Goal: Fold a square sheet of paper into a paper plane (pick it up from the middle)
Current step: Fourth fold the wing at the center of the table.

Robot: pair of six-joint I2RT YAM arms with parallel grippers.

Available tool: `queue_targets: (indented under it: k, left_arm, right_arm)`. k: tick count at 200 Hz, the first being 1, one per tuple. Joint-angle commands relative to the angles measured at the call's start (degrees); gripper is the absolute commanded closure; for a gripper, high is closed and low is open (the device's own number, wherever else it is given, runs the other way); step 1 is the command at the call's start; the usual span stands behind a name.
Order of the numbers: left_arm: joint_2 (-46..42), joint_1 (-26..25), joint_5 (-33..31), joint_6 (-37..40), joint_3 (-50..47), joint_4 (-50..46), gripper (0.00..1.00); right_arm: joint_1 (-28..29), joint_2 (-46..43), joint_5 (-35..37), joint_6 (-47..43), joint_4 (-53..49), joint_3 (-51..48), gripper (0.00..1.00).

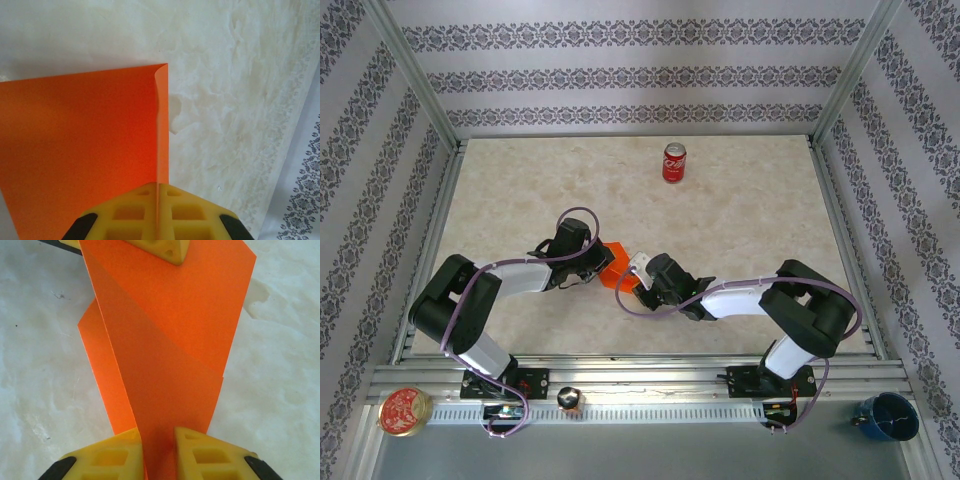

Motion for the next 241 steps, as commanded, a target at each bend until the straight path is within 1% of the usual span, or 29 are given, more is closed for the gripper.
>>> queue_targets:
  k: [1, 19, 44, 68, 80, 94, 106, 121, 140, 175, 199, 219, 234, 241]
  left_arm:
    - [-1.13, 0.68, 0.66, -0.36, -0.05, 1.88, 0.95]
    - [-1.13, 0.64, 0.63, -0.36, -0.05, 1.80, 0.95]
    - [-1.22, 0.68, 0.54, -0.23, 0.04, 1.46, 0.94]
    - [-1.81, 0.74, 0.08, 0.27, 0.24, 0.38, 0.82]
    - [-2.49, 0.75, -0.54, 0.79, 0.40, -0.75, 0.70]
    - [-3.71, 0.85, -1.33, 1.39, 0.40, -2.06, 0.67]
    - [-5.29, 0.90, -2.51, 1.85, 0.13, -3.47, 0.60]
    - [-7.57, 1.07, -4.38, 2.48, -0.54, -5.72, 0.54]
    - [-10.37, 1.43, -6.18, 2.67, -1.82, -7.46, 0.50]
    - [-14.01, 1.75, -7.78, 2.84, -3.64, -9.25, 0.50]
    - [-15.29, 1.87, -7.98, 3.27, -4.44, -9.43, 0.51]
    - [-15.51, 1.87, -7.39, 3.67, -5.22, -8.08, 0.56]
    - [-15.29, 1.89, -6.21, 3.94, -5.82, -5.74, 0.63]
    - [-15.02, 1.84, -5.75, 4.03, -6.02, -4.83, 0.68]
  right_arm:
    - [0.39, 0.69, 0.20, -0.04, 0.92, 0.48, 0.82]
    - [0.39, 0.35, 0.25, 0.09, 1.09, 0.32, 0.87]
    - [0.31, 0.19, -0.41, 0.52, 1.19, 0.21, 0.90]
    - [0.22, 0.62, -1.85, 2.36, 1.76, 0.13, 0.95]
    - [-0.04, 1.32, -2.48, 4.22, 2.15, 0.21, 0.96]
    - [-0.75, 2.24, -4.20, 7.03, 3.10, 0.21, 0.99]
    - [-1.32, 2.56, -6.06, 9.30, 4.06, 0.21, 1.00]
    - [-2.00, 2.78, -8.38, 11.96, 4.60, 0.55, 1.00]
    - [-2.98, 3.57, -11.31, 15.28, 5.11, 1.02, 1.00]
    - [-5.11, 5.54, -16.69, 21.25, 6.79, 1.36, 1.00]
    - [-6.86, 6.46, -20.74, 25.30, 8.80, 1.27, 1.00]
    - [-8.15, 7.32, -24.33, 28.25, 10.04, 1.89, 1.00]
    - [-8.91, 8.11, -26.29, 30.14, 9.76, 2.69, 1.00]
    - [-9.13, 8.51, -27.12, 30.77, 9.70, 2.97, 1.00]
